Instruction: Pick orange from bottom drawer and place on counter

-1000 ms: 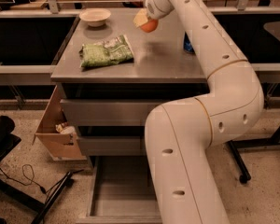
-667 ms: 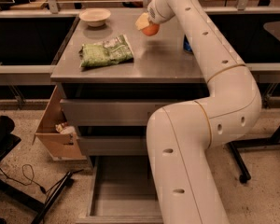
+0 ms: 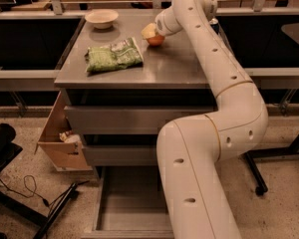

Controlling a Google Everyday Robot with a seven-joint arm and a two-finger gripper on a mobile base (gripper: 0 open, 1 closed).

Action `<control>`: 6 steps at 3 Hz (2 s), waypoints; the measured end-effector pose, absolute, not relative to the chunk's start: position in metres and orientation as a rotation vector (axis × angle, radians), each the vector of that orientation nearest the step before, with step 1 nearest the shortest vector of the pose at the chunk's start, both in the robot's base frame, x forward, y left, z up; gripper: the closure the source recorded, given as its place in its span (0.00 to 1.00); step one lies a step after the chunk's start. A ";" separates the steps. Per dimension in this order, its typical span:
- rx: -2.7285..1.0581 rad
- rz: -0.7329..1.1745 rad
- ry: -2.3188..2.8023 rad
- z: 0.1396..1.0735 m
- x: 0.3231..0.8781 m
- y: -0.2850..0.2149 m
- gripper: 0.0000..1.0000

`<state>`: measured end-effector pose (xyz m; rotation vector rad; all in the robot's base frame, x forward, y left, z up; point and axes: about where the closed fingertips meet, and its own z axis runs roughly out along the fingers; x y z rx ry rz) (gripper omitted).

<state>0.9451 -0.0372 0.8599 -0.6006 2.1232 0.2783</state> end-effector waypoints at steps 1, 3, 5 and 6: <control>-0.600 0.279 2.123 0.859 0.945 -0.037 0.81; -0.600 0.279 2.123 0.859 0.945 -0.037 0.34; -0.601 0.279 2.123 0.859 0.945 -0.037 0.00; -0.601 0.279 2.123 0.859 0.945 -0.037 0.00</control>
Offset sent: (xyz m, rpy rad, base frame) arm 0.0003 0.0003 -0.0005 0.0003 -0.0003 0.0000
